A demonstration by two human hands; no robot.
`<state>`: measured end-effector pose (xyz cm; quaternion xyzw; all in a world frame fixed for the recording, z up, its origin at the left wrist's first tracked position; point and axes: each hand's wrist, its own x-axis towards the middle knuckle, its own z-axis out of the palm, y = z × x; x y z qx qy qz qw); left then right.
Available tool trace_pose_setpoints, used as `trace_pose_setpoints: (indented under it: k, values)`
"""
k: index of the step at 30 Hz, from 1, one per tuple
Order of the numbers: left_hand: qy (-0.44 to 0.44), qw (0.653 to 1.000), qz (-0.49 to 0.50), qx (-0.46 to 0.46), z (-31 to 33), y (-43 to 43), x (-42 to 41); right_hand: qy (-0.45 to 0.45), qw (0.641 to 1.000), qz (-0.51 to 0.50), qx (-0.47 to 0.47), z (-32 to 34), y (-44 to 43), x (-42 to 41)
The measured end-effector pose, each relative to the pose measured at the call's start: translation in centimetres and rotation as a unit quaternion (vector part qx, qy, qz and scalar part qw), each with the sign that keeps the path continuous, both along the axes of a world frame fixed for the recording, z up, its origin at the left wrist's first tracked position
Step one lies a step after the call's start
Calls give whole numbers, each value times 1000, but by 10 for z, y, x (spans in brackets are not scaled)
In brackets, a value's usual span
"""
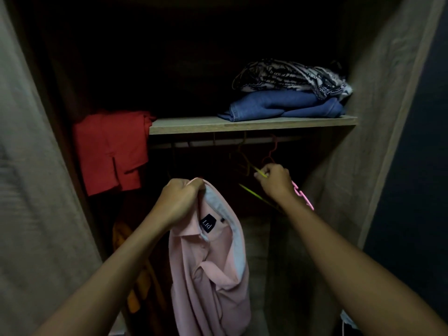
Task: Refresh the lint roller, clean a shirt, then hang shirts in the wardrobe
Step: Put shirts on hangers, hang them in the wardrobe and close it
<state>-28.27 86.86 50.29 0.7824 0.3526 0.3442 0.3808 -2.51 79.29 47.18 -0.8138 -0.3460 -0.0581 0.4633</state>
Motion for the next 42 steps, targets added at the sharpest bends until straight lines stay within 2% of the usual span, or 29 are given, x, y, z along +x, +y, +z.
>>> trace_pose_setpoints:
  k: [9, 13, 17, 19, 24, 28, 33, 37, 40, 42]
  values:
    - [-42, 999, 4, 16, 8, -34, -24, 6, 998, 9, 54, -46, -118, -68]
    - [-36, 998, -15, 40, 9, -55, -26, 60, 989, -3, 139, -55, -186, -103]
    - [-37, 998, -39, 39, 8, -72, -25, 50, 967, -25, 247, -65, -244, -146]
    - [-41, 997, -51, 33, 10, -82, -23, 54, 958, -33, 280, -70, -258, -157]
    - [-34, 997, -66, 26, 22, -105, -21, 115, 952, -24, 284, -60, -265, -160]
    - [-28, 997, -63, 17, 34, -116, -23, 115, 930, -5, 349, -36, -274, -166]
    - [-13, 997, -77, 25, 49, -135, -27, 184, 889, 80, 412, -12, -278, -170]
    - [1, 994, -101, 30, 58, -155, -27, 215, 835, 141, 486, 16, -277, -182]
    - [26, 988, -147, 31, 67, -178, -25, 199, 806, 160, 534, 33, -275, -187]
    - [43, 978, -205, 26, 77, -195, -24, 178, 800, 175, 545, 39, -275, -187]
